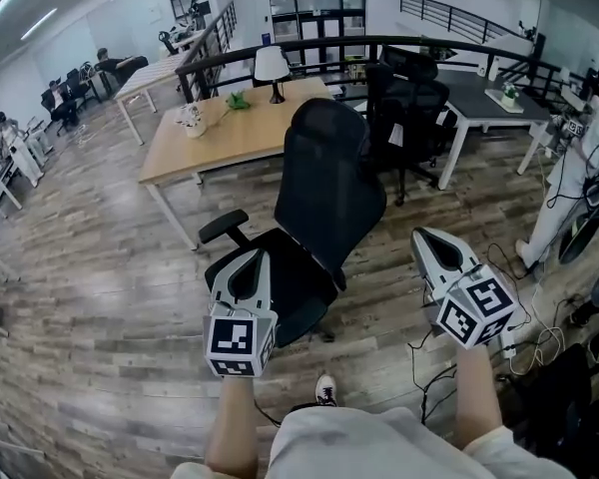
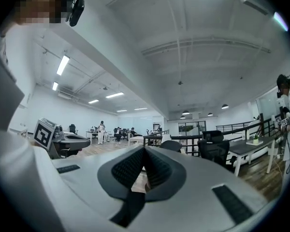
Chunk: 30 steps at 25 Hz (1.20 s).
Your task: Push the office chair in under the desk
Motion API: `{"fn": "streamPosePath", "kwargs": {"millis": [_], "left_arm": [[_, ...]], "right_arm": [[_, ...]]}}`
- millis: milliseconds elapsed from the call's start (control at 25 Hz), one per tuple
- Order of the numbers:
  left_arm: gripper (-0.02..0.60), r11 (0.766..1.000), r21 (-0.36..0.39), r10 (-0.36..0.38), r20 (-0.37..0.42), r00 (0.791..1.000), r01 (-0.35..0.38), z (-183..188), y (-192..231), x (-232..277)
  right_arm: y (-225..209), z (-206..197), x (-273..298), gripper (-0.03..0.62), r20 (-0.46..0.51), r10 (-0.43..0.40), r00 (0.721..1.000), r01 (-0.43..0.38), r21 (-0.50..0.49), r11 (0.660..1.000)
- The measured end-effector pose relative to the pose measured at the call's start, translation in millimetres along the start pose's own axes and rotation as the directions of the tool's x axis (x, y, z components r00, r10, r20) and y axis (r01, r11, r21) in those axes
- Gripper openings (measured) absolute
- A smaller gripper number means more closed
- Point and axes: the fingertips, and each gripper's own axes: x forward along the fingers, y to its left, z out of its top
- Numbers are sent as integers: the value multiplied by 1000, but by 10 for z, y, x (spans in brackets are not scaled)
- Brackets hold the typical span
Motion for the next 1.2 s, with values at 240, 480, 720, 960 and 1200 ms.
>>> {"fn": "streamPosePath", "kwargs": {"millis": [240,480,720,960,1200], "left_arm": [[20,1000,-4,-30,-8,1000,30,-85,207,514],[23,997,-2,-75,4,997,75,-123,205,1060],[52,991,-12,-133,21,991,133,-103,150,1617],[88,987,-33,-160,7,987,160,-112,-45,2097],[140,985,-19,-170,-37,985,169,-242,-322,2558]], "right_arm": [[-243,-38,365,2,-9,-41,999,41,1,999],[-465,-53,613,0,-9,-62,998,62,1,998],[-777,-58,801,35,-4,-139,990,139,28,990],[-1115,-71,814,35,-14,-178,984,179,62,982],[-1479,-159,905,35,-23,-187,982,188,71,980]]}}
